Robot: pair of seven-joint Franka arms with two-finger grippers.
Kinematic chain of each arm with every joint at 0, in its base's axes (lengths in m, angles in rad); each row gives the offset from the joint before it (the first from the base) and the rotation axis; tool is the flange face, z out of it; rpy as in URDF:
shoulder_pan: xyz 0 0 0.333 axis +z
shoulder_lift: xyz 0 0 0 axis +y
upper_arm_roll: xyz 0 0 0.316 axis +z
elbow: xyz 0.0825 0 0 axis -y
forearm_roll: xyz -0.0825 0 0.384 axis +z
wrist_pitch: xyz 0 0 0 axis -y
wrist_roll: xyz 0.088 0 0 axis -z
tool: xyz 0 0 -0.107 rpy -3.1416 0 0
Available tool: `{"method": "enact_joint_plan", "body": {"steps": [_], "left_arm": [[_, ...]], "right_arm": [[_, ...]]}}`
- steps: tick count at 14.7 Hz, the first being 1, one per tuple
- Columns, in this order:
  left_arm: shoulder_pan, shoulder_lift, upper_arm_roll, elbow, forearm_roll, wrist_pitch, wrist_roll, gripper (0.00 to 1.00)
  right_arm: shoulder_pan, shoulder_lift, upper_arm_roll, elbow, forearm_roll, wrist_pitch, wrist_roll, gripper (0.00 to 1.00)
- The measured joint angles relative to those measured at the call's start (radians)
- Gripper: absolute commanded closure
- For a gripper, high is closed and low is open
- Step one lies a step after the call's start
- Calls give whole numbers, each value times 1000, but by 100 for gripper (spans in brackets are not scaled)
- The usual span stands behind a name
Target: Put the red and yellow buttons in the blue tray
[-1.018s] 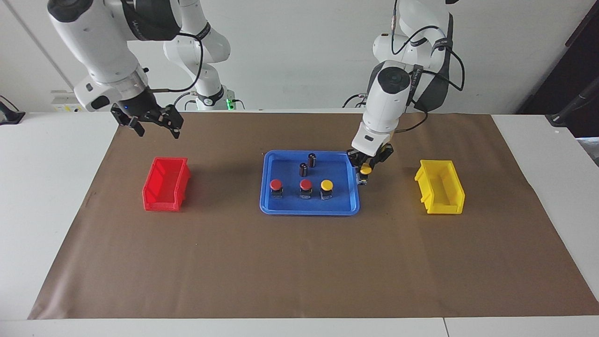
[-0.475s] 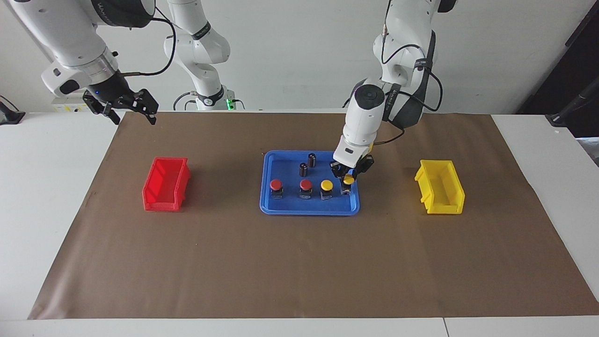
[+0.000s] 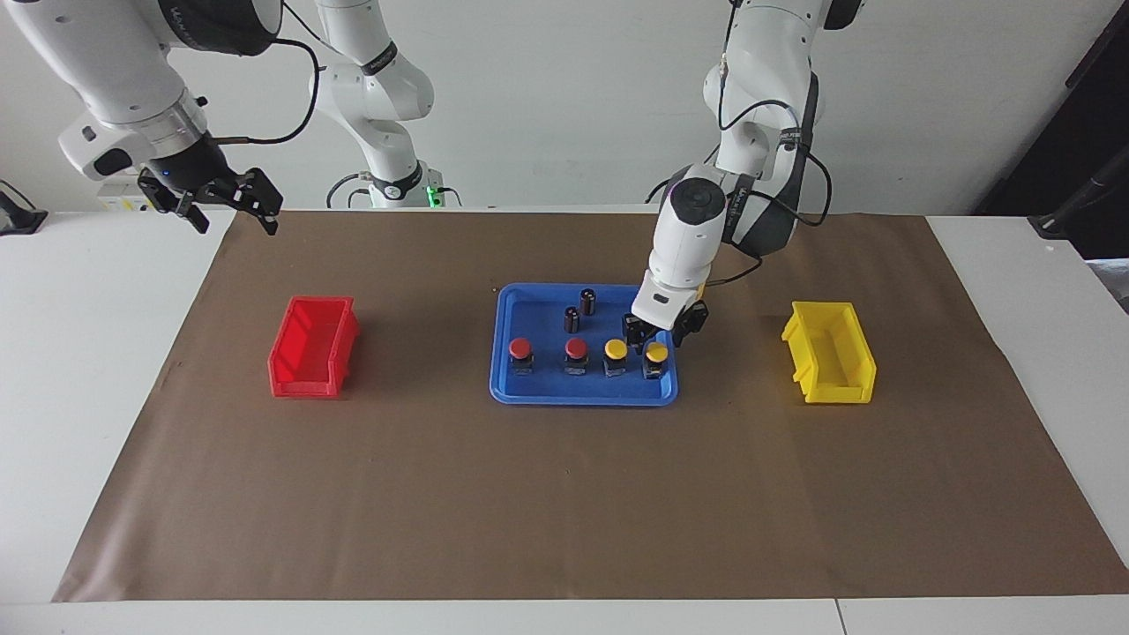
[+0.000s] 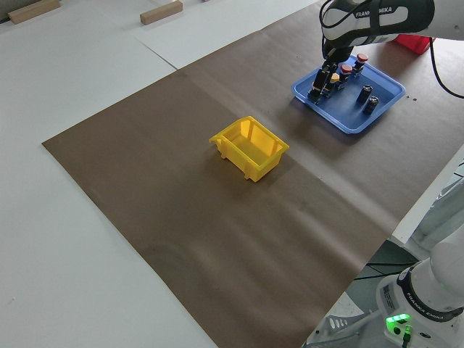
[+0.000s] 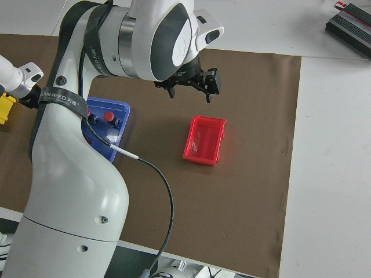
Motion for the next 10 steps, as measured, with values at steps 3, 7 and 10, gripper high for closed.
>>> {"method": "enact_joint_plan", "body": {"steps": [3, 7, 10], "left_arm": [[33, -44, 12, 80, 0, -163, 113, 0], [159, -118, 22, 194, 1, -382, 330, 0], [258, -196, 26, 217, 1, -451, 404, 0]], "right_arm": [[0, 0, 0, 0, -1, -2, 0, 0], [0, 0, 2, -1, -1, -13, -14, 0], [0, 0, 2, -1, -1, -14, -35, 0]]}}
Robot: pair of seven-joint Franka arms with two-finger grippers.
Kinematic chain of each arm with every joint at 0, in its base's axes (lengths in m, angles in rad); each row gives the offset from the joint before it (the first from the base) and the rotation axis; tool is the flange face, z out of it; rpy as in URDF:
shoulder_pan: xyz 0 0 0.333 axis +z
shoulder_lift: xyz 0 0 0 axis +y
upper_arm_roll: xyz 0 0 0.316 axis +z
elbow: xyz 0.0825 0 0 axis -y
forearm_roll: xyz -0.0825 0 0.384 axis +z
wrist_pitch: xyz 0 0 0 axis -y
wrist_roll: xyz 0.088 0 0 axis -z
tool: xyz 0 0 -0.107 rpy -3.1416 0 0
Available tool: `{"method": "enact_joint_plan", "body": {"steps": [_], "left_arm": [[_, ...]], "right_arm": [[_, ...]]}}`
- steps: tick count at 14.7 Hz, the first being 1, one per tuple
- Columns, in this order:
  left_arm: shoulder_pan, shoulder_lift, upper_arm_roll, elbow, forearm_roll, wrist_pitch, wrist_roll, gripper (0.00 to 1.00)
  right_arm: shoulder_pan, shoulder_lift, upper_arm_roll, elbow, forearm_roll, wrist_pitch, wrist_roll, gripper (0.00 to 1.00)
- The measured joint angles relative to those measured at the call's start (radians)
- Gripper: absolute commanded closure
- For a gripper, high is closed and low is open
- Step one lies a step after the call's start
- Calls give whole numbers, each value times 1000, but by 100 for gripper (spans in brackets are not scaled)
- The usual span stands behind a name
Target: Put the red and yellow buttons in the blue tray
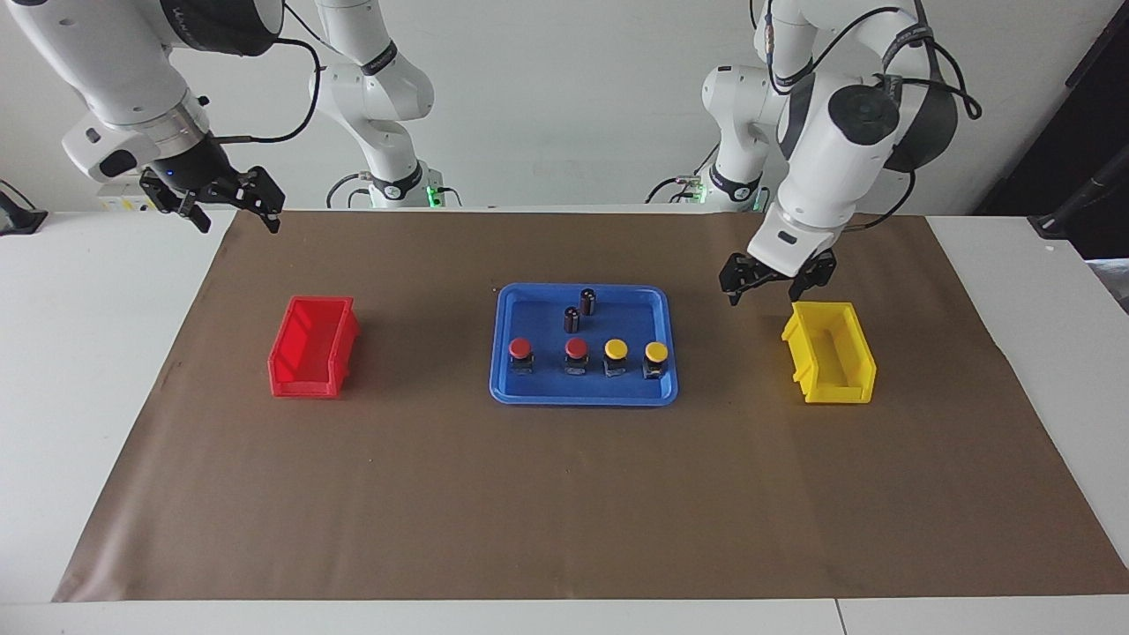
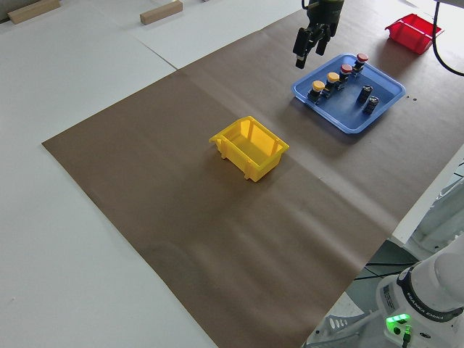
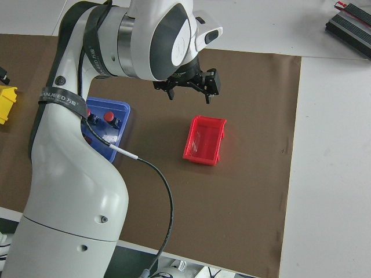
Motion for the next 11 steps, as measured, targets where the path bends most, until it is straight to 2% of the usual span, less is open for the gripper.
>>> {"method": "enact_joint_plan", "body": {"steps": [4, 8, 11], "left_arm": [[120, -75, 4, 28, 0, -86, 132, 0], [210, -74, 7, 117, -16, -158, 235, 0], [225, -73, 7, 129, -20, -165, 252, 0]], "right_arm": [[0, 0, 0, 0, 0, 0, -2, 0], [1, 0, 6, 1, 0, 0, -7, 0], [1, -1, 6, 1, 0, 0, -7, 0]]}}
